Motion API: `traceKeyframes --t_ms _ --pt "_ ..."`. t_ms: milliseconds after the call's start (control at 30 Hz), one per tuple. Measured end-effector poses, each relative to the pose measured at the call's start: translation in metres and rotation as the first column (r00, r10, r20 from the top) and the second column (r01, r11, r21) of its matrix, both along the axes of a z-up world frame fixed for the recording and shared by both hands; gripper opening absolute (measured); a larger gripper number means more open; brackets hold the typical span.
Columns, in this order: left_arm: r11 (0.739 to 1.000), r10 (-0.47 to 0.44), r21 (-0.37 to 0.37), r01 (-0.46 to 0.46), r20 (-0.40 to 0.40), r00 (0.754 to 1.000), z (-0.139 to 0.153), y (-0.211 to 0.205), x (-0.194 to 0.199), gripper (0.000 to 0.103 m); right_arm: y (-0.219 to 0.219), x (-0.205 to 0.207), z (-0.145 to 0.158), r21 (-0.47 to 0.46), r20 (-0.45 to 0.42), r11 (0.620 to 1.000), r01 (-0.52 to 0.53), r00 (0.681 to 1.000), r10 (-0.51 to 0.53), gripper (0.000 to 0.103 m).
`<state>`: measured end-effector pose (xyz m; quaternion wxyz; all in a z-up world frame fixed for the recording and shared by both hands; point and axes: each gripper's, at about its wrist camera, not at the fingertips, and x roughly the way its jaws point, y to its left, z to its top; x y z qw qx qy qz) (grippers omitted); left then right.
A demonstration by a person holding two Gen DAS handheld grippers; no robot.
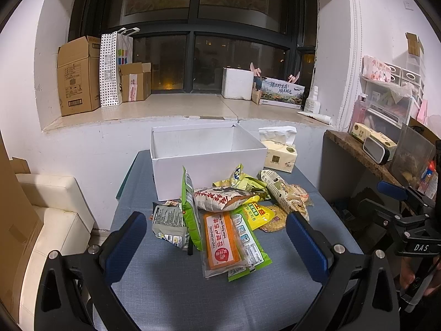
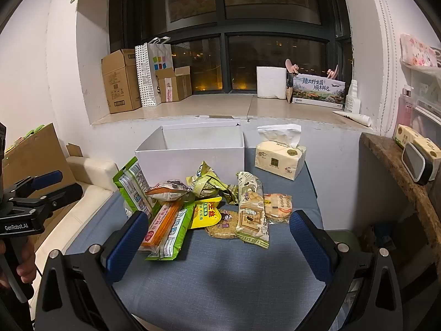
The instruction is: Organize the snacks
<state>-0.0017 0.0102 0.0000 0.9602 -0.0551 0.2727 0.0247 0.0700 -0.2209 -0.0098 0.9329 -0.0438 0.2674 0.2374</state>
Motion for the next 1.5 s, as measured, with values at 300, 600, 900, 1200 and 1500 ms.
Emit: traceKeyframes --t_ms 300,600,900,1200,1500 --pt "1.000 0.001 0.004 -0.001 0.001 1.000 0.0002 -0.0006 -0.0004 0.103 0.0002 0.0001 0.0001 -0.001 0.000 1.000 -0.003 1.000 0.003 0.103" --pt "1.000 -0.004 0.008 0.004 0.004 1.000 0.0018 -0.0013 0.0012 0.103 0.0010 -0.0007 0.0000 0.001 -0.002 1.000 -0.008 1.000 0.008 0.103" --pt "1.000 -0.001 0.013 0.001 0.004 1.000 0.0019 -0.0012 0.0015 0.103 0.0015 0.0000 -0.0003 0.001 -0.002 1.000 -0.012 1.000 0.012 0.103" --pt "1.000 -0.002 0.011 0.002 0.004 1.000 0.0023 -0.0012 0.0005 0.103 0.0023 -0.0005 -0.0011 0.001 -0.004 1.000 -0.012 1.000 0.012 0.103" --pt "1.000 -0.010 -0.005 0.010 0.015 1.000 0.0040 0.0007 -0.0005 0.103 0.0008 0.0053 -0.0065 0.017 -0.039 0.999 -0.028 0.999 0.028 0.103"
